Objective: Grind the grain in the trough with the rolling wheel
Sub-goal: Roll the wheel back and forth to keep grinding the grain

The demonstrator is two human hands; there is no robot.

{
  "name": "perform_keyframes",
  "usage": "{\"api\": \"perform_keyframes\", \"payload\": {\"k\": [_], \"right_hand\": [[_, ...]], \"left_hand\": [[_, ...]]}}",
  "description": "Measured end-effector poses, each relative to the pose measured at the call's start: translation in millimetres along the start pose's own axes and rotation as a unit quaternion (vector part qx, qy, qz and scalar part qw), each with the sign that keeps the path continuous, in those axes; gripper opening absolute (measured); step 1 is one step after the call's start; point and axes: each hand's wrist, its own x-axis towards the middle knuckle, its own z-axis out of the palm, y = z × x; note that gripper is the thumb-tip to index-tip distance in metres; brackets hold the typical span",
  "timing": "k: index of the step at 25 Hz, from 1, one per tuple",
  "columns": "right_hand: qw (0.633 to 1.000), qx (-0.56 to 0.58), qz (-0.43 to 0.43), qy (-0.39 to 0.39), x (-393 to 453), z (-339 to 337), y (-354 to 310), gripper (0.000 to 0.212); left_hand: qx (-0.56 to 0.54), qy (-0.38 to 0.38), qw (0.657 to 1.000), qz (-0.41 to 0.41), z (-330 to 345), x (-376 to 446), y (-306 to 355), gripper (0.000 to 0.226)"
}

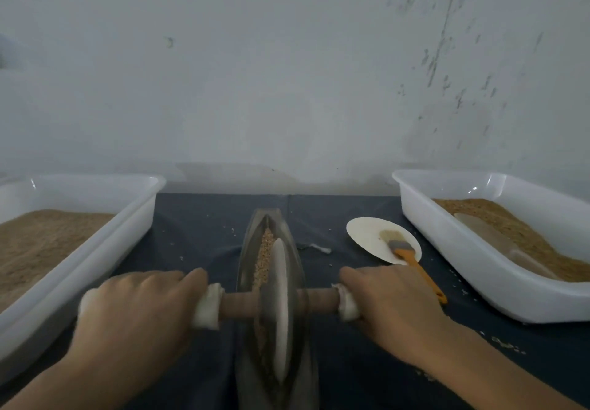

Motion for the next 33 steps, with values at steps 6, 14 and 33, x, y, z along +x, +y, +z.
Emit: {"api": "perform_keyframes", "payload": {"k": [6,14,33], "right_hand": [[0.994,-0.068,0.078,0.021,114.8,25.4,13.0,0.021],[0.996,-0.024,-0.033,0.08,-9.9,-9.4,0.0,0.05],[0.994,-0.041,-0.069,0.079,-6.8,-21.7,2.4,0.056]], "left_hand": [[0.001,-0.053,0.992,-0.118,33.4,102.1,-10.7,0.017],[-0.003,0.057,0.998,0.026,-23.1,-0.3,14.1,0.049],[-0.028,0.075,0.995,0.061,-21.7,-7.8,6.4,0.049]]}}
